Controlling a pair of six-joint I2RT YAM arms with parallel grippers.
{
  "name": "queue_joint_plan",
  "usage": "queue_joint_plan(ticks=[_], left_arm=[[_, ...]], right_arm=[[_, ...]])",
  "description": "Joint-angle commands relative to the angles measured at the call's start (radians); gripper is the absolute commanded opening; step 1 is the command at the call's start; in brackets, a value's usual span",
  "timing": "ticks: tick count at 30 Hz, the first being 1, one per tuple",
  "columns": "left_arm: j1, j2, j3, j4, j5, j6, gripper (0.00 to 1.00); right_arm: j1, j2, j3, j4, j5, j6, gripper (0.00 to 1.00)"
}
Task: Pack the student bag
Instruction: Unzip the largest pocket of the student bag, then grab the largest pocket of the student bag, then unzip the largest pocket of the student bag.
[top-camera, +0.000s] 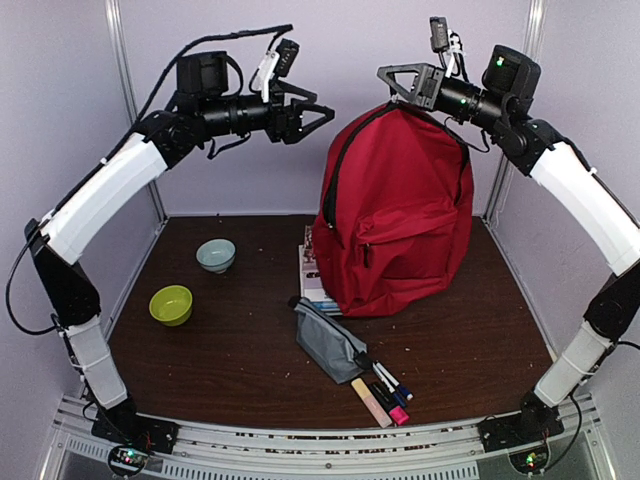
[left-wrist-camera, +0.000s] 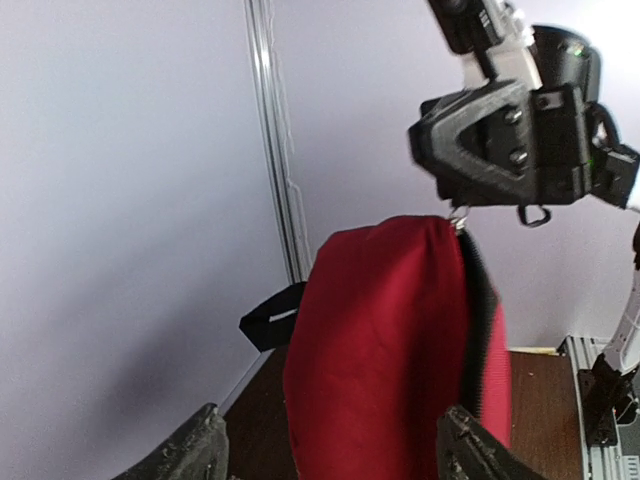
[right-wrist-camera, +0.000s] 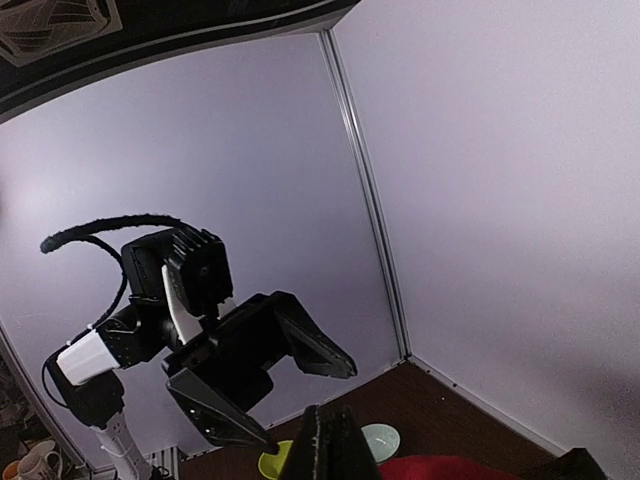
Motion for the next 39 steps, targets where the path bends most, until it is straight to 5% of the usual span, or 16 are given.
queue_joint_plan(ticks=[1, 4, 13, 16, 23, 26, 29, 30, 39], left_arm=[[-0.001, 0.059, 0.06, 0.034, -0.098, -0.055, 0.71], [-0.01, 0.089, 0.054, -0.005, -0.144, -0.036, 0.71], [-0.047, 0.098, -0.04, 0.026, 0.108, -0.013, 0.97], [-0.067, 0.105, -0.048, 0.013, 0.146, 0.023, 0.98], [-0.092, 0.146, 0.001, -0.104, -0.243, 0.21, 0.97], [-0.092, 0.156, 0.003, -0.111, -0.3, 0.242, 0.76], [-0.092, 0.148, -0.003, -0.108, -0.303, 0.23, 0.14], [-0.092, 0.138, -0.01, -0.097, -0.305, 0.219, 0.0], [-0.091, -0.08, -0.281, 0.175, -0.421, 0.197, 0.0]], right_arm=[[0.009, -0.016, -0.001, 0.059, -0.033, -0.032, 0.0], [0.011, -0.025, -0.047, 0.085, -0.043, -0.023, 0.0], [0.014, -0.045, -0.114, 0.075, -0.01, -0.05, 0.0], [0.015, -0.039, -0.109, 0.066, 0.007, -0.055, 0.0], [0.031, -0.044, -0.115, 0.078, -0.012, -0.052, 0.0], [0.03, -0.061, -0.136, 0.09, -0.017, -0.053, 0.0], [0.028, -0.083, -0.152, 0.079, 0.001, -0.073, 0.0], [0.024, -0.092, -0.162, 0.072, 0.023, -0.079, 0.0], [-0.173, -0.264, -0.415, 0.09, 0.329, -0.009, 0.0]])
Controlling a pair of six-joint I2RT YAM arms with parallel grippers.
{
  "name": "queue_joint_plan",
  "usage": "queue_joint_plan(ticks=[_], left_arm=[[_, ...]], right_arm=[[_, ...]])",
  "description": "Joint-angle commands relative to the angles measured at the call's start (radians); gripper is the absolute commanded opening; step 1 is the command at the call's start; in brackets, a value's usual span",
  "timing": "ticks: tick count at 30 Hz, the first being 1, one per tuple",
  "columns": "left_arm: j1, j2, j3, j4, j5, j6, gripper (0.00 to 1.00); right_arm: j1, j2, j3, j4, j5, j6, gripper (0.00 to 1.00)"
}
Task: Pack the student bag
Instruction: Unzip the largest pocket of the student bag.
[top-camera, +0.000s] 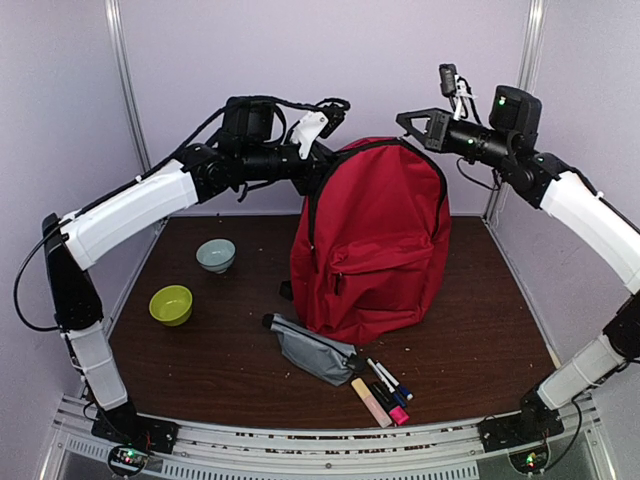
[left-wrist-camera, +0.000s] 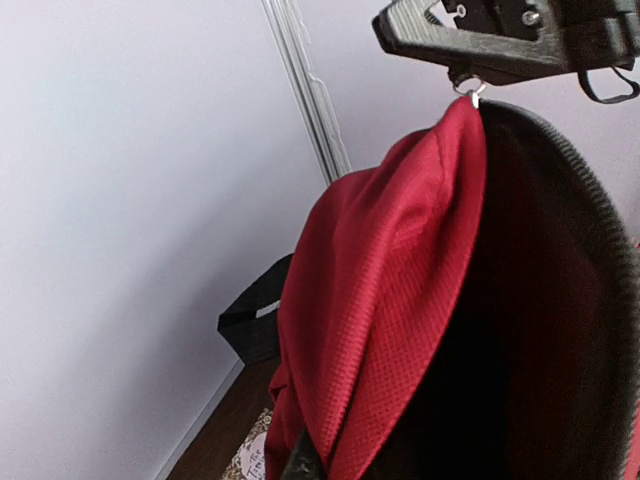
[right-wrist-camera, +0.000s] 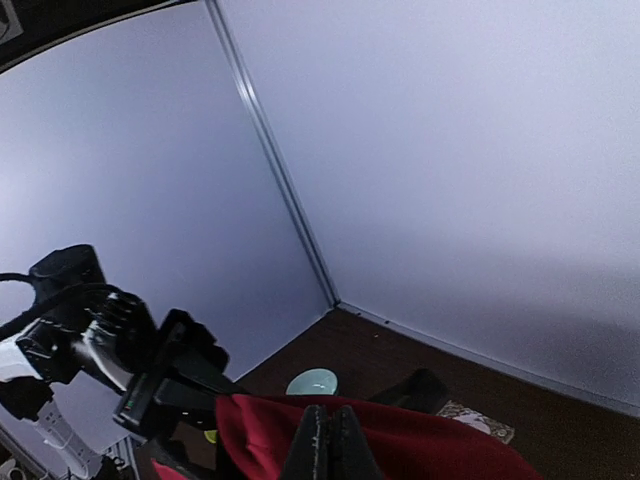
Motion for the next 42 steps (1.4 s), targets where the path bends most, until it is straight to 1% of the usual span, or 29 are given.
queue_joint_plan(ticks=[1, 3, 6, 8, 10, 13, 16, 19, 21, 22, 24, 26, 28, 31, 33, 35, 37, 38, 39, 41, 42], left_arm=[[0.022, -0.141, -0.092, 0.179, -0.121, 0.0, 0.0], [0.022, -0.18, -0.117, 0.21, -0.127, 0.002, 0.0], [0.023, -0.219, -0.128, 0.227, -0.132, 0.002, 0.0], [0.024, -0.241, -0.143, 0.233, -0.133, -0.002, 0.0], [0.024, -0.259, -0.173, 0.244, -0.12, -0.014, 0.0], [0.023, -0.271, -0.229, 0.25, -0.056, -0.038, 0.0], [0.016, -0.262, -0.294, 0.245, 0.078, -0.045, 0.0], [-0.015, -0.257, -0.343, 0.232, 0.153, 0.023, 0.0], [-0.028, -0.268, -0.363, 0.237, 0.2, 0.062, 0.3], [-0.029, -0.274, -0.366, 0.24, 0.239, 0.067, 0.4], [-0.029, -0.29, -0.357, 0.233, 0.318, 0.081, 0.53], [-0.029, -0.318, -0.356, 0.233, 0.39, 0.099, 0.63], [-0.029, -0.344, -0.36, 0.251, 0.41, 0.087, 0.67], [-0.026, -0.374, -0.361, 0.279, 0.385, 0.042, 0.66], [-0.023, -0.362, -0.335, 0.3, 0.344, -0.008, 0.64], [-0.022, -0.305, -0.256, 0.262, 0.251, -0.052, 0.64], [-0.022, -0.219, -0.15, 0.163, 0.168, -0.072, 0.71], [-0.024, -0.177, -0.099, 0.129, 0.156, -0.077, 0.74], [-0.024, -0.138, -0.061, 0.111, 0.151, -0.087, 0.79], [-0.031, -0.077, -0.013, 0.108, 0.17, -0.103, 0.93], [-0.037, -0.053, -0.004, 0.113, 0.187, -0.103, 0.97]], right_arm=[[-0.15, -0.137, -0.104, 0.076, 0.226, 0.041, 0.0], [-0.242, -0.176, -0.18, 0.093, 0.242, 0.073, 0.0], [-0.362, -0.209, -0.262, 0.135, 0.211, 0.139, 0.0], [-0.422, -0.21, -0.284, 0.138, 0.185, 0.16, 0.0], [-0.455, -0.197, -0.277, 0.124, 0.155, 0.168, 0.0], [-0.457, -0.171, -0.221, 0.092, 0.11, 0.162, 0.0], [-0.426, -0.153, -0.141, 0.077, 0.092, 0.152, 0.0], [-0.356, -0.129, -0.027, 0.025, 0.082, 0.066, 0.0], [-0.316, -0.105, 0.043, 0.022, 0.032, 0.036, 0.0], [-0.297, -0.095, 0.082, 0.03, 0.002, 0.032, 0.0], [-0.279, -0.074, 0.132, 0.054, -0.066, 0.033, 0.0], [-0.26, -0.058, 0.171, 0.08, -0.144, 0.035, 0.0], [-0.24, -0.047, 0.201, 0.09, -0.223, 0.028, 0.0], [-0.199, -0.05, 0.194, 0.082, -0.322, -0.021, 0.0], [-0.171, -0.067, 0.163, 0.073, -0.349, -0.072, 0.0], [-0.145, -0.089, 0.124, 0.071, -0.351, -0.117, 0.0], [-0.124, -0.096, 0.093, 0.087, -0.356, -0.132, 0.0], [-0.117, -0.096, 0.085, 0.096, -0.362, -0.13, 0.0], [-0.112, -0.094, 0.079, 0.098, -0.358, -0.126, 0.0], [-0.104, -0.092, 0.061, 0.107, -0.342, -0.123, 0.0], [-0.101, -0.092, 0.047, 0.114, -0.333, -0.12, 0.0]])
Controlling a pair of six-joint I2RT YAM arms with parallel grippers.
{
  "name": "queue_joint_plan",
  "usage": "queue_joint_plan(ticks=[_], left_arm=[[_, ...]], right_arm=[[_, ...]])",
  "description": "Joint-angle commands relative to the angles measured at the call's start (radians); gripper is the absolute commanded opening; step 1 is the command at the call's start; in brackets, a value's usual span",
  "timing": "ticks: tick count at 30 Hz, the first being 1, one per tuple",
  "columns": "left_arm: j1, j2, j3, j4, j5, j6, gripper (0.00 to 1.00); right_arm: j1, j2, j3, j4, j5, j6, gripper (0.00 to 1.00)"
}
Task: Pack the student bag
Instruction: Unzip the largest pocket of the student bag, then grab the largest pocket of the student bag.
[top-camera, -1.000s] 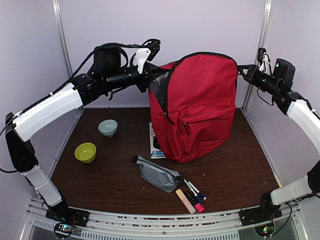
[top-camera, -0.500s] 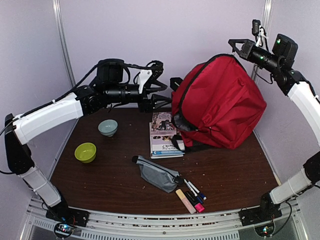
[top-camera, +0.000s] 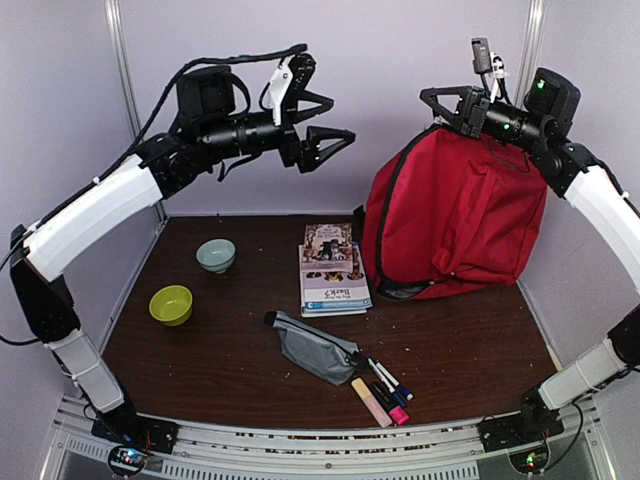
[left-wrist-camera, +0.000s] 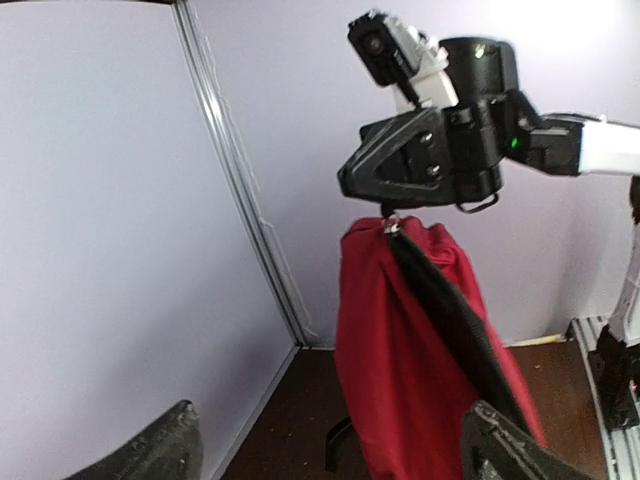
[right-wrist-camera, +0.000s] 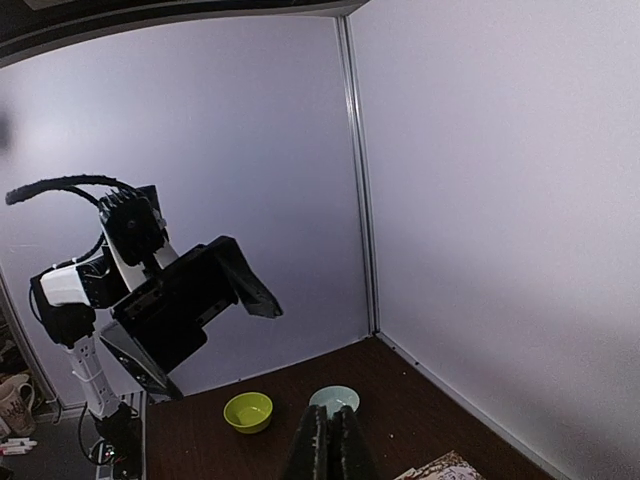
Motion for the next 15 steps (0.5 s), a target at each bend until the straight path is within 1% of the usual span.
queue_joint_plan(ticks=[1, 3, 6, 8, 11, 15], left_arm=[[-0.021, 0.132, 0.057, -0.063, -0.011, -0.052, 0.98], [-0.034, 0.156, 0.037, -0.046, 0.016, -0.032, 0.98], [-0.034, 0.157, -0.023, -0.008, -0.014, -0.033, 0.97], [-0.035, 0.166, -0.025, -0.016, -0.018, -0.02, 0.97], [-0.036, 0.186, -0.01, -0.047, 0.042, -0.019, 0.98], [-0.044, 0.19, -0.038, -0.064, 0.117, 0.013, 0.98]], right_arm=[[0.02, -0.03, -0.039, 0.108, -0.011, -0.015, 0.0], [0.024, -0.031, -0.069, 0.118, -0.021, 0.001, 0.0], [0.034, -0.044, -0.11, 0.128, -0.037, 0.002, 0.0], [0.044, -0.054, -0.136, 0.151, -0.038, 0.008, 0.0], [0.06, -0.055, -0.147, 0.166, -0.025, 0.013, 0.0], [0.073, -0.048, -0.138, 0.162, 0.014, 0.014, 0.0]])
